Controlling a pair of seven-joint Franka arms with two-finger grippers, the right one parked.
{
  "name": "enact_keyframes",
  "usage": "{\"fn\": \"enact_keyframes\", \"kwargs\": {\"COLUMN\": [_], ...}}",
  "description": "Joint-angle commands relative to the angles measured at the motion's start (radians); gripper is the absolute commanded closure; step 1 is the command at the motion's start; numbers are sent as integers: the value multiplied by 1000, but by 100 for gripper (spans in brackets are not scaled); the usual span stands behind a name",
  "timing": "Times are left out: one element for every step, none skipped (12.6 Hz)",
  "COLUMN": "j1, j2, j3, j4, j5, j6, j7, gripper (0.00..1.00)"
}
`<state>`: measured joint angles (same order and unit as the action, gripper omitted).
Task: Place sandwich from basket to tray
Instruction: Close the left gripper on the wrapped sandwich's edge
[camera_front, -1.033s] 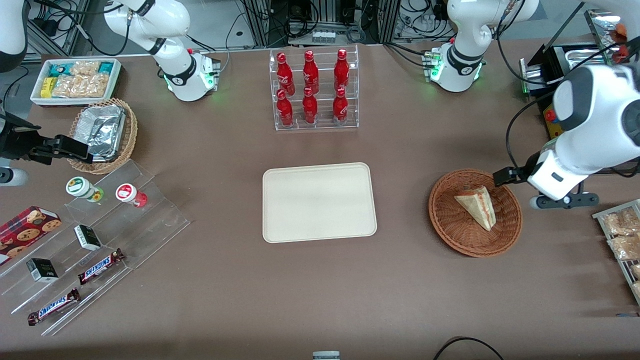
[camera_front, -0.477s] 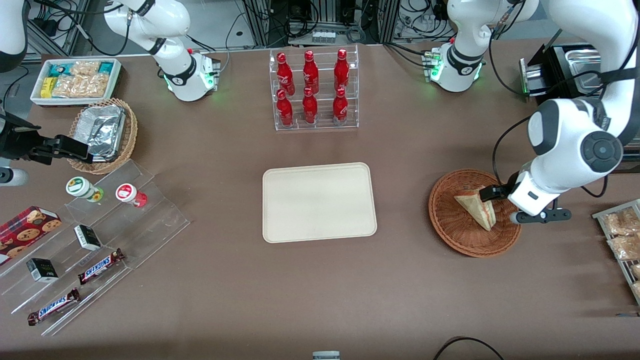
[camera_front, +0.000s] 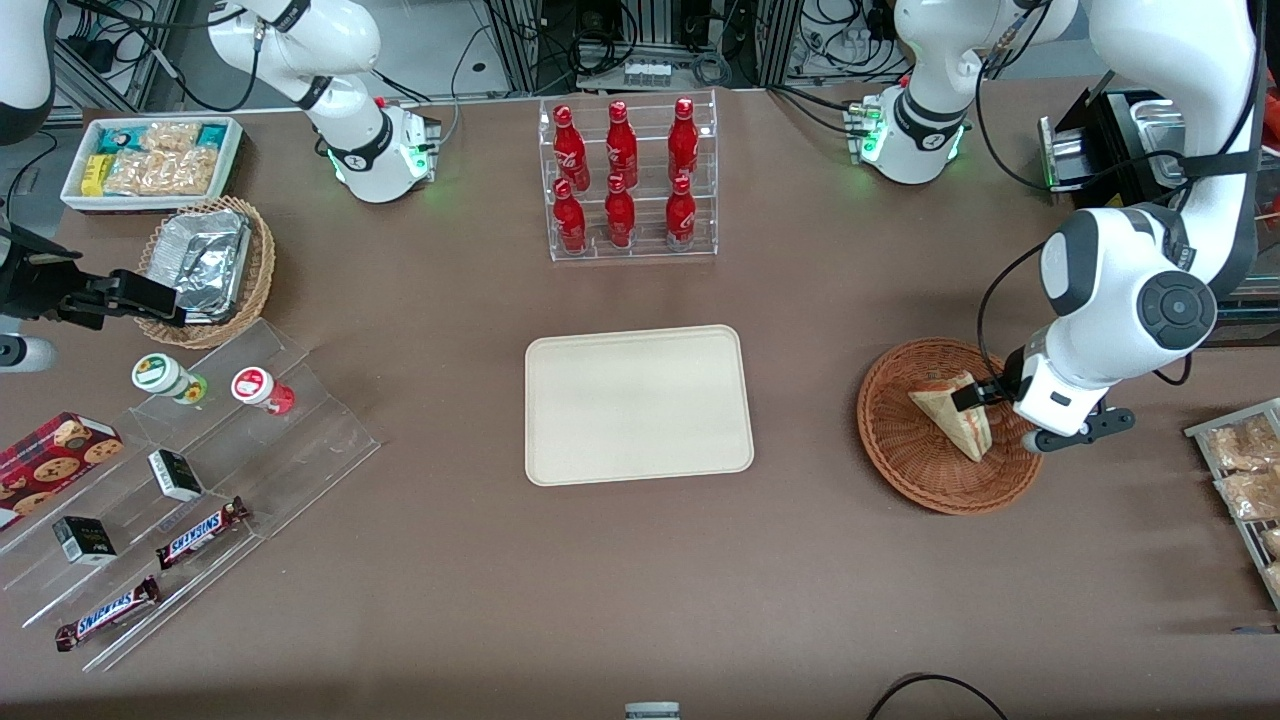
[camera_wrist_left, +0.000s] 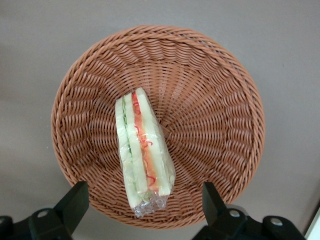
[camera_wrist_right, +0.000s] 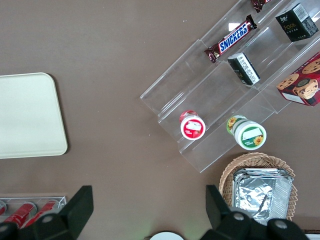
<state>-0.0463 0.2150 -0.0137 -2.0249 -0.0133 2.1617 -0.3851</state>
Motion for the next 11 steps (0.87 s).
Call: {"fn": "enact_keyframes", "kwargs": {"j1": [-3, -4, -4, -4, -3, -1, -1, -1, -1, -1, -3], "j2": [-29, -29, -26, -29, -42, -48, -49, -51, -49, -48, -45], "j3": [3, 3, 3, 3, 3, 3, 3, 3, 3, 3, 3], "j4": [-69, -84, -98, -119, -154, -164, -169, -173, -176, -181, -182], "j5": [4, 6, 6, 6, 4, -4, -8, -8, -10, -13, -14], "j6": [75, 101, 116, 151, 188, 199, 199, 199, 199, 202, 204], "j7": [-145, -182, -217, -248, -254, -258, -264, -285, -297, -301, -302], "gripper": [0, 0, 0, 0, 0, 0, 0, 0, 0, 0, 0]}}
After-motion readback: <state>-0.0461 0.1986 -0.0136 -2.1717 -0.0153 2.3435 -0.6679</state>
